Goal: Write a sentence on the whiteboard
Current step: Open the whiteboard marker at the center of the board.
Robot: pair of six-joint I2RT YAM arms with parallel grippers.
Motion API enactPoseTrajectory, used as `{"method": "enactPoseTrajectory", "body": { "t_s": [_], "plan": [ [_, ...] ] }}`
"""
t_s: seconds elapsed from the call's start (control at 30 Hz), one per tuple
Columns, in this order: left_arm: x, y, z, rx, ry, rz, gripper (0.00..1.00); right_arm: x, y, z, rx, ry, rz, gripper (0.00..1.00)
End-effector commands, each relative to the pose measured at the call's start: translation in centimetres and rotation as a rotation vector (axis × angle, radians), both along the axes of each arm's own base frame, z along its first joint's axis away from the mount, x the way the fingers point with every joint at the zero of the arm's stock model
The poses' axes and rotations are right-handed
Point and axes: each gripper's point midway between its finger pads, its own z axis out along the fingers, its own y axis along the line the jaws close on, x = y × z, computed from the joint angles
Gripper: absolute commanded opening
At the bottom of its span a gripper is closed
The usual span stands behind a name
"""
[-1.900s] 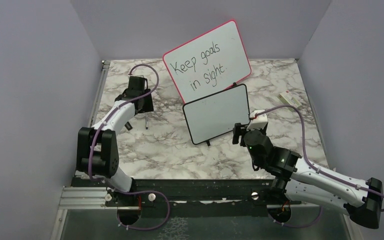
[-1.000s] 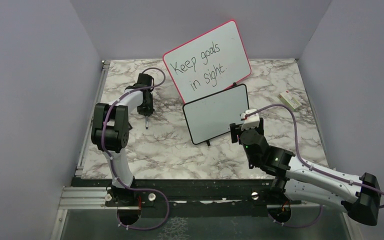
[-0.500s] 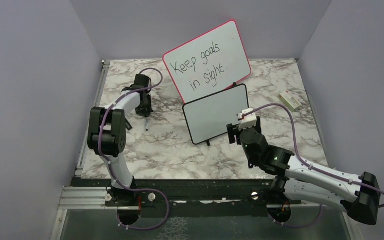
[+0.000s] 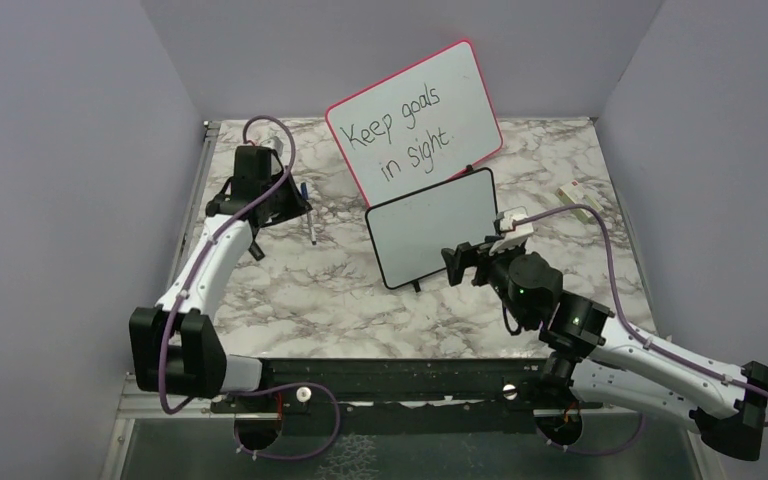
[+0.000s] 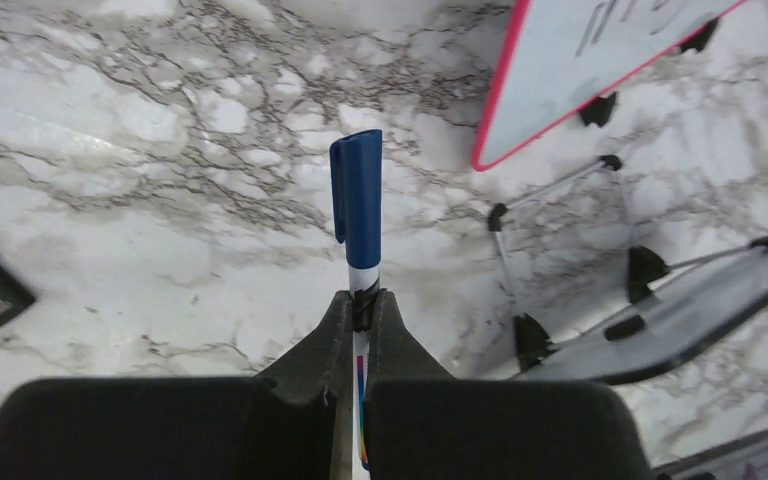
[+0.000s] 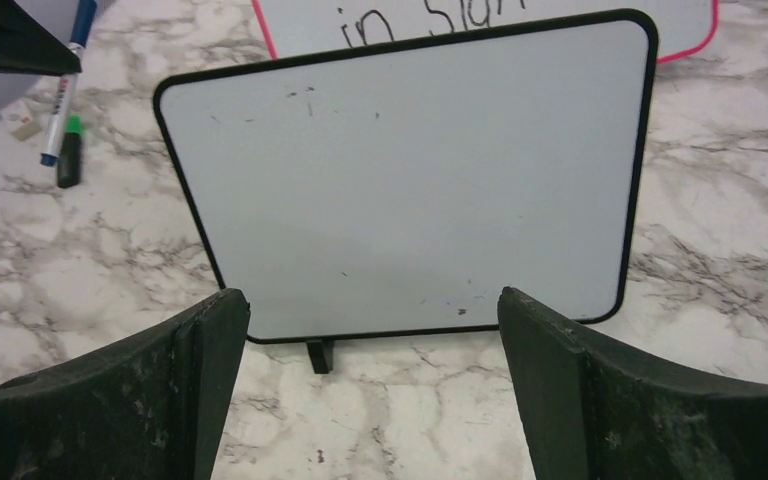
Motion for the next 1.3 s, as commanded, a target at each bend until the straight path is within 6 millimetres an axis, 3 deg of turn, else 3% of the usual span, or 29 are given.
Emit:
{"method": "enactPoseTrajectory", "body": {
  "t_s": [0.0,0.27,0.43,0.93,1.27],
  "plan": [
    [-2.0,-3.1,4.0,-0.251,-0.064,0.007,0.00,-0.8,2.7,3.5,0.167,-0.015,0.109,1.00],
    [-5.1,-6.0,9.2,-0.461,-0.180,0.017,0.00,-0.9,6.3,4.2,0.294,0.004,0.201,1.00],
    [-6.7,-7.7,10.7,-0.529,-0.217,0.065,0.00,-0.7,8.2,5.3,0.384,-0.015,0.244,1.00],
    [-8.3,-12.0,11.9,-0.764,-0.227,0.195,0.00,0.5,12.0,6.5,0.572,-0.005,0.279,0.97],
    [-8.8,-15.0,12.5,-0.836,-0.213,0.237,0.00,0.9,13.5,6.1,0.632,0.016,0.291,0.84]
  ]
}}
